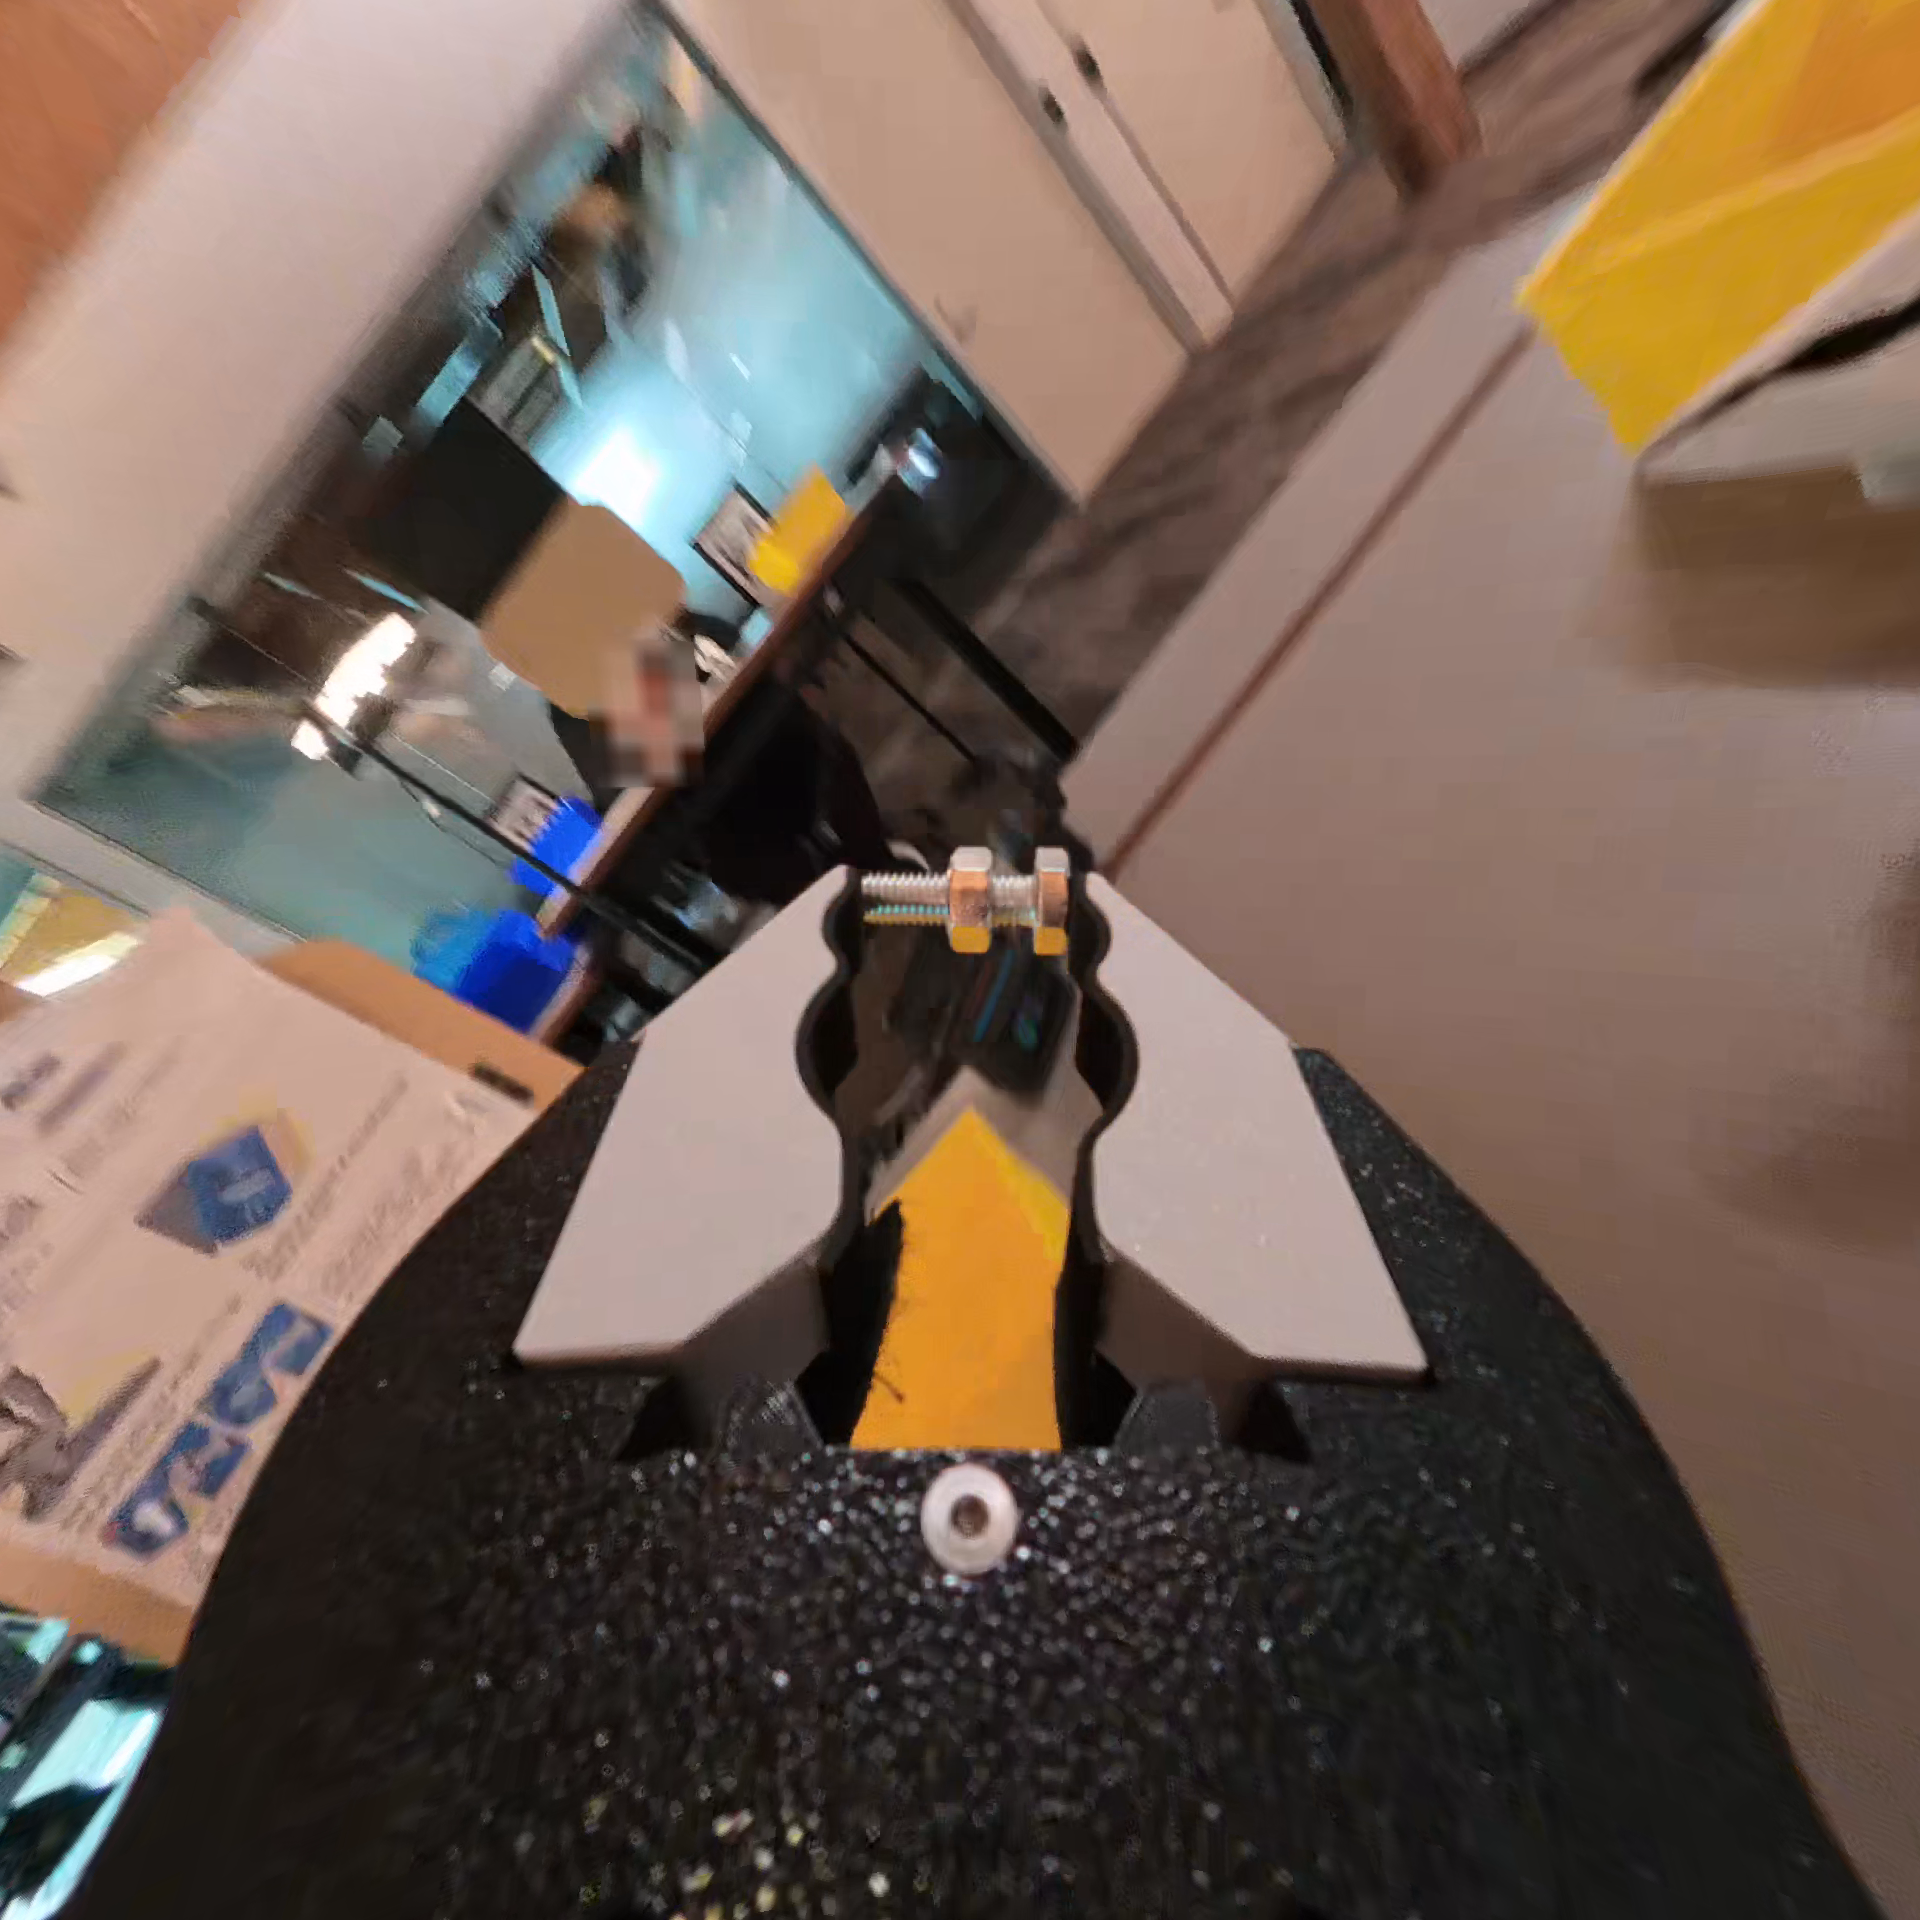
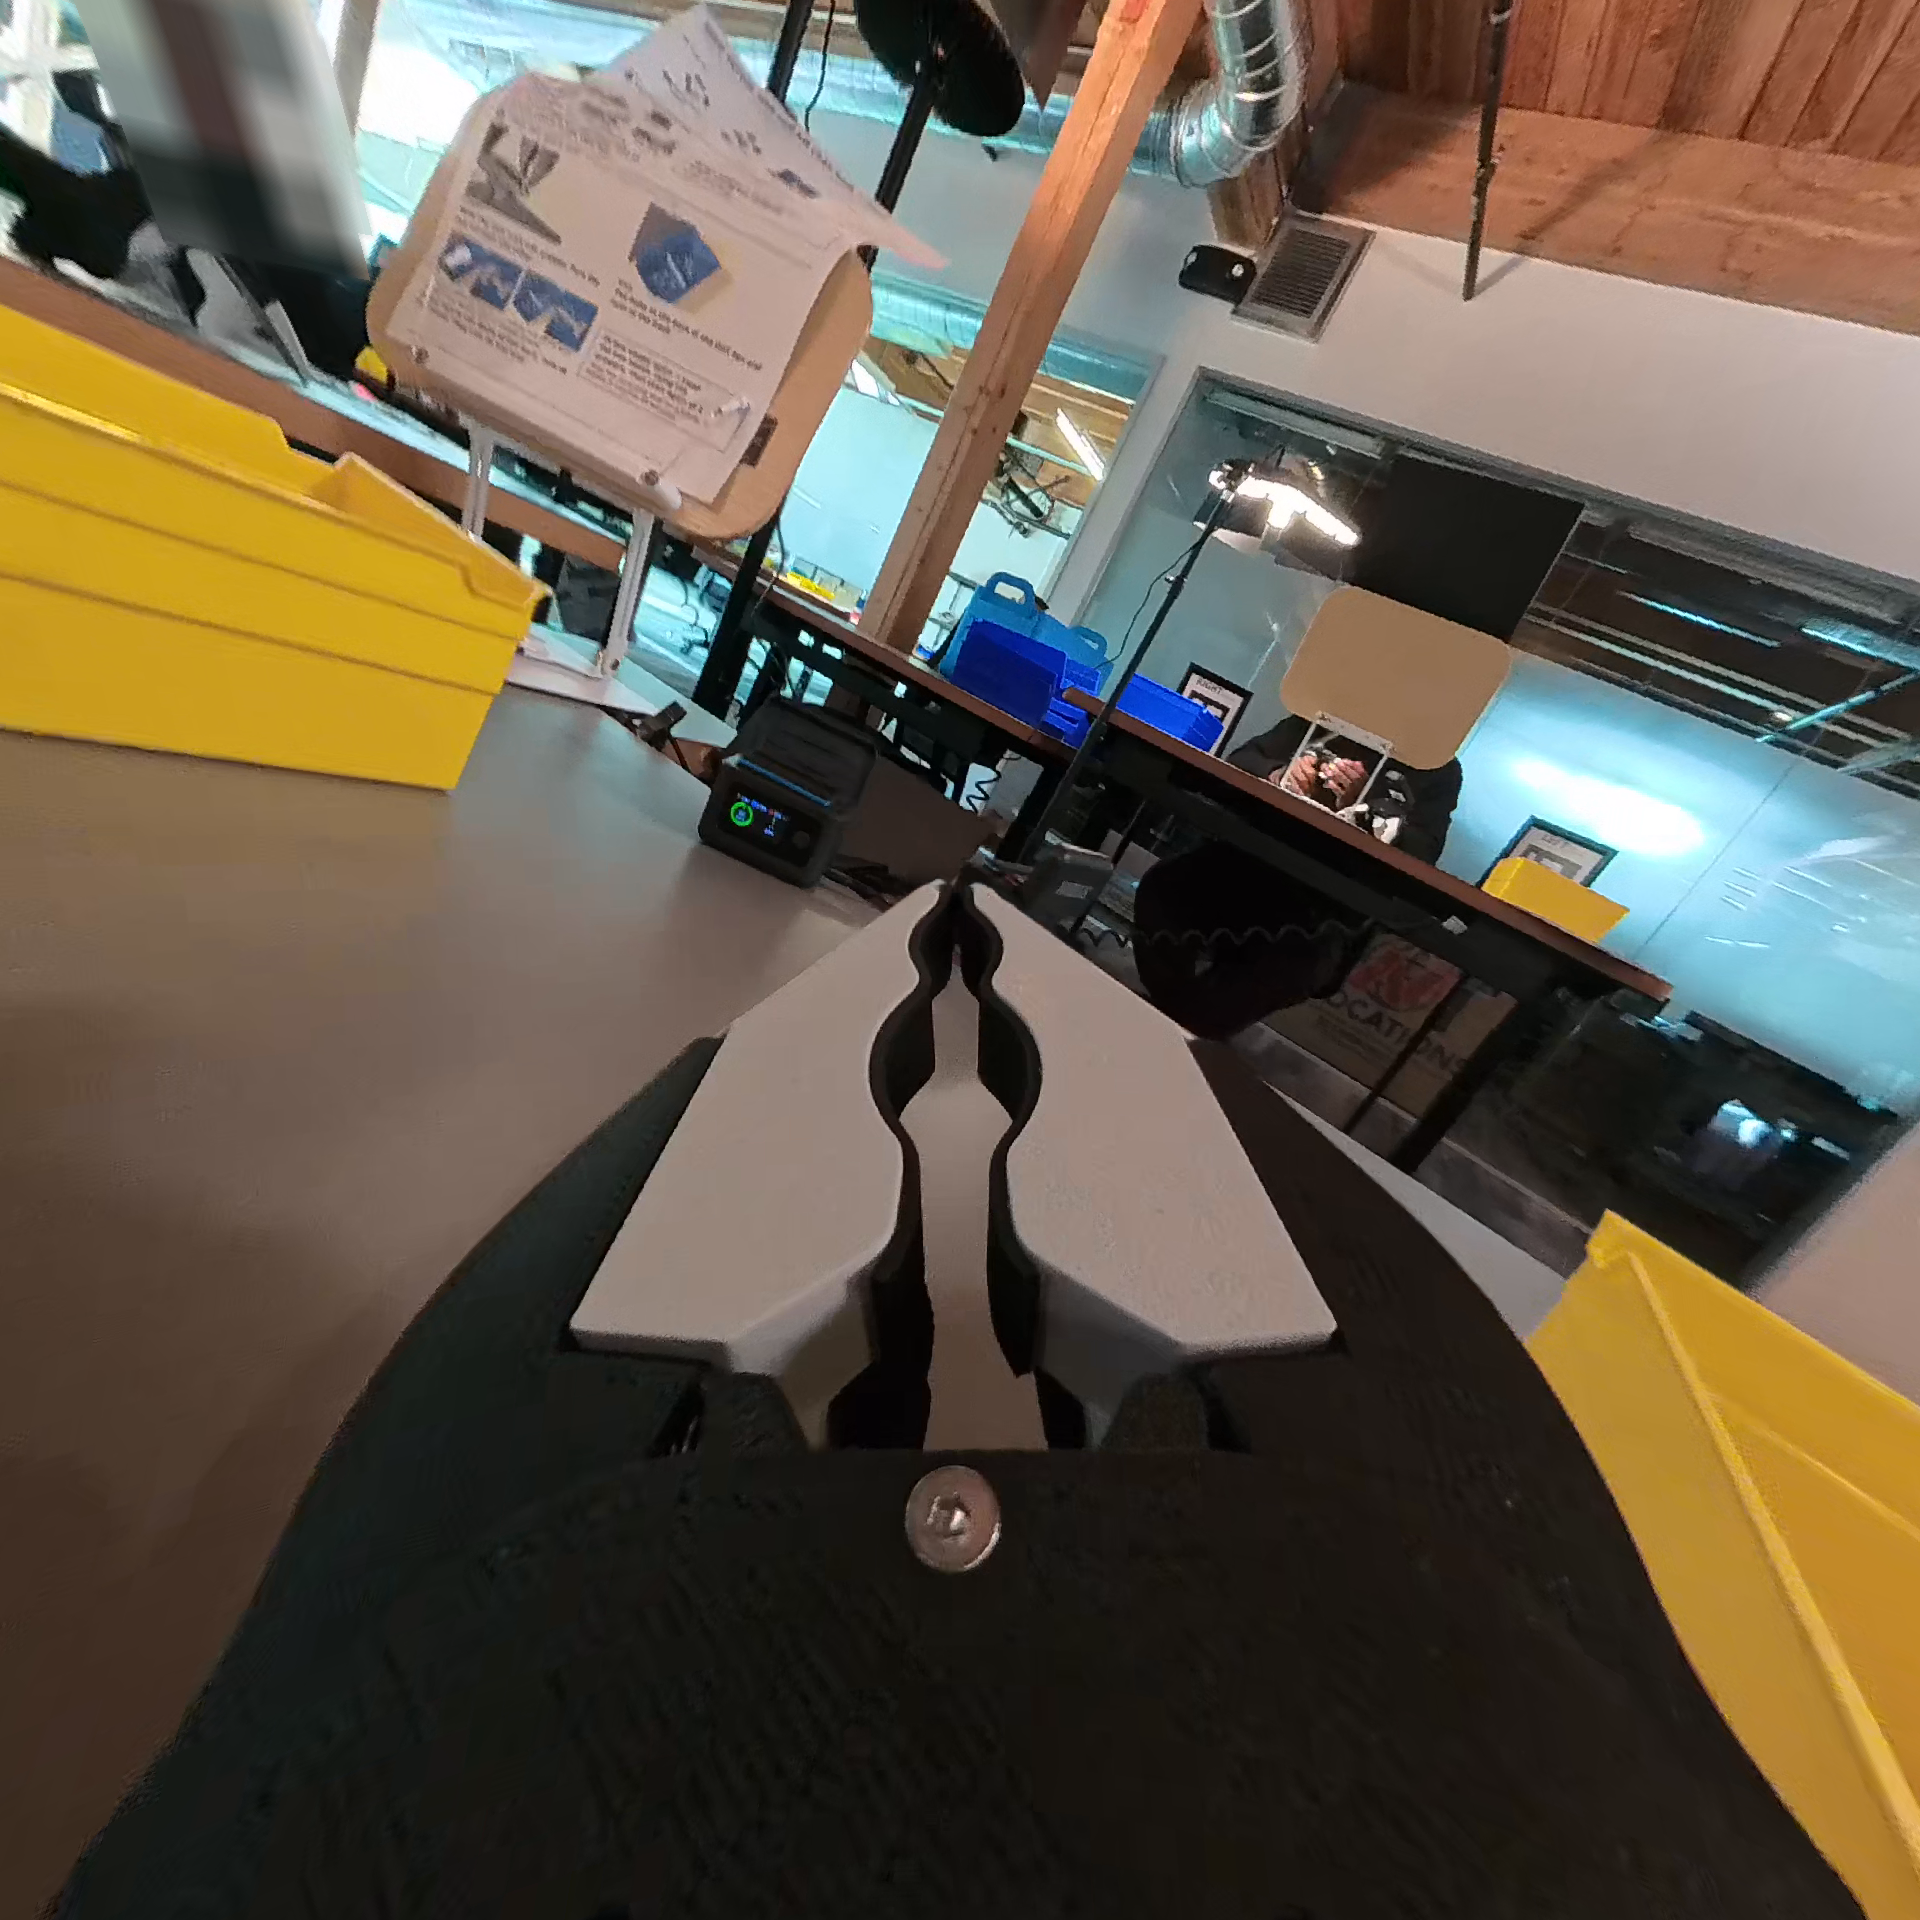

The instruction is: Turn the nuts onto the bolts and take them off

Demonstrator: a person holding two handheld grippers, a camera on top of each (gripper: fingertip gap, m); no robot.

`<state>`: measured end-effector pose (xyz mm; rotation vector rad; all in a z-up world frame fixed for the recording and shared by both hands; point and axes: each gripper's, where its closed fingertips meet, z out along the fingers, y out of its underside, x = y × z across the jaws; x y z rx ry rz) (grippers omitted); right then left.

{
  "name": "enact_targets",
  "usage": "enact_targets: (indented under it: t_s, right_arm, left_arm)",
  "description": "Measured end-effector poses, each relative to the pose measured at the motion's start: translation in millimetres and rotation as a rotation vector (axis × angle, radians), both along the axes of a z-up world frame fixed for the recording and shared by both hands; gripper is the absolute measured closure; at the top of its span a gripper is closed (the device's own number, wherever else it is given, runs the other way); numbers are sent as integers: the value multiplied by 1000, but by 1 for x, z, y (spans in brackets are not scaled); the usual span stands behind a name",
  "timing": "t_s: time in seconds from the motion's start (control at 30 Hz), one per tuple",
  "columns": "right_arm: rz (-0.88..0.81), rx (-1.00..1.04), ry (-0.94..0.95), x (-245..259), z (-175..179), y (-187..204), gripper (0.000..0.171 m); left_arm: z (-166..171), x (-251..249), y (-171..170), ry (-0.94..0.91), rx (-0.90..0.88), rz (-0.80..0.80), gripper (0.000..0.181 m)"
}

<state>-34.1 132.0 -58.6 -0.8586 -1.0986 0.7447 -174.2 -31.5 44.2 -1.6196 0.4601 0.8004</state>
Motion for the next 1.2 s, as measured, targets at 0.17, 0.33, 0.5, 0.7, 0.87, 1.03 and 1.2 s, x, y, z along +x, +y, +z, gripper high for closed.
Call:
enact_targets:
  t_s: [0.17,0.33,0.5,0.7,0.87,1.03,1.2]
  right_arm:
    - [-4,-48,56,7,9,8,171]
    - [89,-4,54,3,12,-10,171]
    - [258,-82,12,-4,8,-35,156]
    - [324,-393,-105,-12,0,-32,137]
    - [552,-613,-191,-9,0,-54,140]
    - [588,-662,-192,-7,3,-56,142]
    - [586,-618,-270,-6,-6,-58,154]
  left_arm:
    - [-14,57,69,47,242,12,144]
    - [-61,89,129,61,307,-6,144]
    - [-108,111,146,-50,184,-190,144]
    - [-93,110,132,57,245,-178,144]
    - [-90,119,125,202,235,-199,144]
    - [-91,134,120,319,219,-238,144]
    - [-97,145,115,355,183,-304,144]
